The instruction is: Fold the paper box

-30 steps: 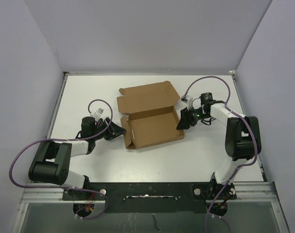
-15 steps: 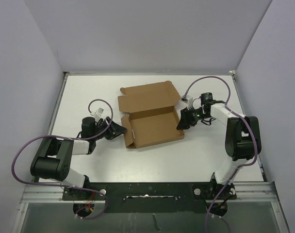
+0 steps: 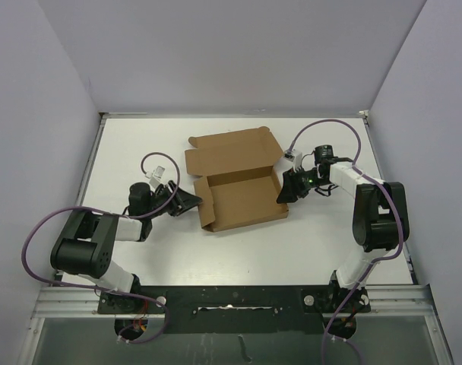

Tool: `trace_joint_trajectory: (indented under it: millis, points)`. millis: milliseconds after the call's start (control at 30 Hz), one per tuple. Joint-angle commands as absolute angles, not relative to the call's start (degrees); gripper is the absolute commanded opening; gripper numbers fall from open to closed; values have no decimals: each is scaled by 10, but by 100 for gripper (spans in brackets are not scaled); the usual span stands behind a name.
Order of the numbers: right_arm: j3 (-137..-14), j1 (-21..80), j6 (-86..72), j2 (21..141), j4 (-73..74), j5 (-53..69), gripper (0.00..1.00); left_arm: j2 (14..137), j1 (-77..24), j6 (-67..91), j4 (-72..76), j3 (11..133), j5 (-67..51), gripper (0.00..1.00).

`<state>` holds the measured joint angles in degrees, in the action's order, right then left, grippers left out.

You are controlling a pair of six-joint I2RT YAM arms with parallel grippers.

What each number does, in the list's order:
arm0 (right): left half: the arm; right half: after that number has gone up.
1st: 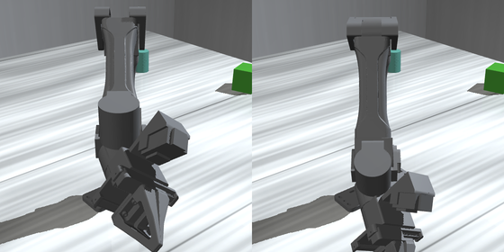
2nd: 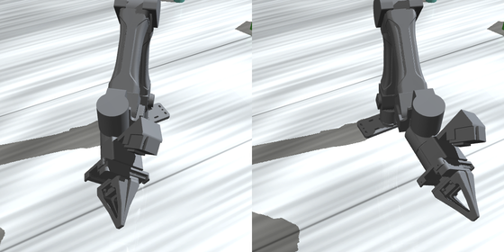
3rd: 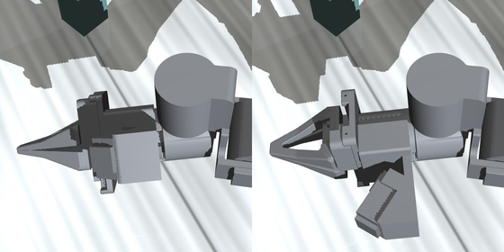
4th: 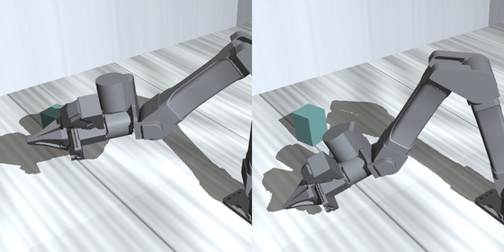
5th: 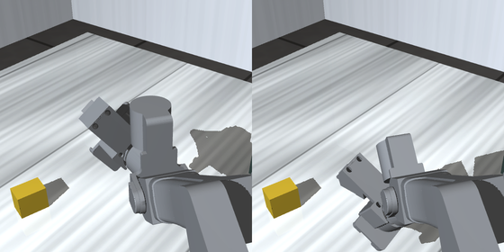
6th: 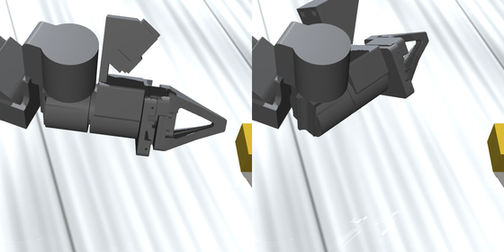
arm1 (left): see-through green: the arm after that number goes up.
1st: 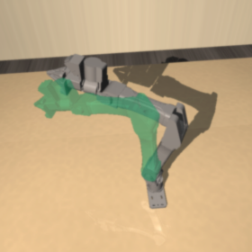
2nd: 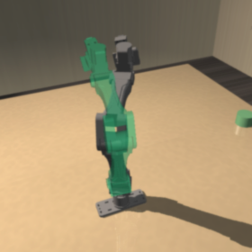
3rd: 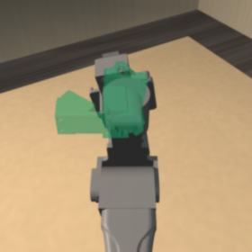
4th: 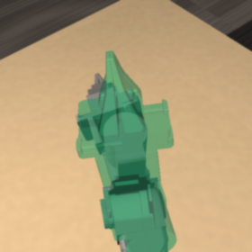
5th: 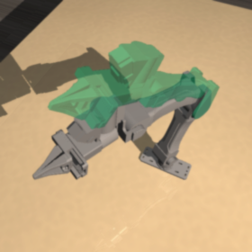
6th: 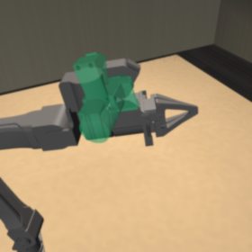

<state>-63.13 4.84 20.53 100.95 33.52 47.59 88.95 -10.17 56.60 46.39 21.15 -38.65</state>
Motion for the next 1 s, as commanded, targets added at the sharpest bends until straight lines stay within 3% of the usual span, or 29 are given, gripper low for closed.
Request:
trace_joint_trajectory:
  millis: [0, 200, 333, 433, 567, 833, 967]
  points:
    - [-637, 50, 208, 1011, 336, 496, 49, 906, -114, 565, 488, 223, -400, 37]
    - [-637, 50, 208, 1012, 336, 497, 49, 913, -121, 564, 478, 236, -401, 10]
    - [-637, 50, 208, 1012, 336, 498, 49, 919, -126, 563, 478, 243, -403, 1]
    - [-638, 50, 208, 1012, 337, 498, 49, 917, -128, 554, 461, 250, -401, 0]
    - [-638, 50, 208, 1012, 337, 498, 49, 881, -128, 532, 412, 257, -388, 6]
    - [-640, 50, 212, 1017, 340, 497, 49, 698, -88, 419, 162, 271, -310, 25]
    - [-642, 50, 213, 1019, 344, 497, 48, 619, -45, 411, 106, 241, -281, 41]
